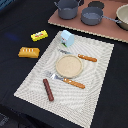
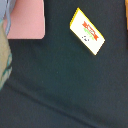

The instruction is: Interact with the objects in diverse but meaningful ways.

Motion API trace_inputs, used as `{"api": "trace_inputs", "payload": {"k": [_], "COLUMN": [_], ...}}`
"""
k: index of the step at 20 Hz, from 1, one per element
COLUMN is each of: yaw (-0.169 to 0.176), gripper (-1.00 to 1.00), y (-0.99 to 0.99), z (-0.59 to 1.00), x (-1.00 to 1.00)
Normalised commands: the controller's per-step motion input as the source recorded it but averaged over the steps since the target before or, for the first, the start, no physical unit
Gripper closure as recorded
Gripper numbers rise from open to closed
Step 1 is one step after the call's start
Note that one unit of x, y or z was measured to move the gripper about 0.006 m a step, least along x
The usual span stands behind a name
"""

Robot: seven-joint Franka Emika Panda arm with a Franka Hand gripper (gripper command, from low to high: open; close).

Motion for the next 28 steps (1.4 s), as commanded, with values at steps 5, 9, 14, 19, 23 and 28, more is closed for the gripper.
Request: {"api": "trace_inputs", "payload": {"k": [5, 9, 14, 19, 23, 28], "yaw": [0.000, 0.014, 0.042, 0.067, 0.087, 0.078], "gripper": [-1.00, -1.00, -1.00, -1.00, -1.00, -1.00], "y": [-0.08, -0.34, -0.41, -0.34, -0.11, -0.13], "z": [-0.11, -0.19, -0.14, -0.29, -0.47, -0.50], "x": [0.00, 0.00, 0.01, -0.07, -0.33, -0.52]}}
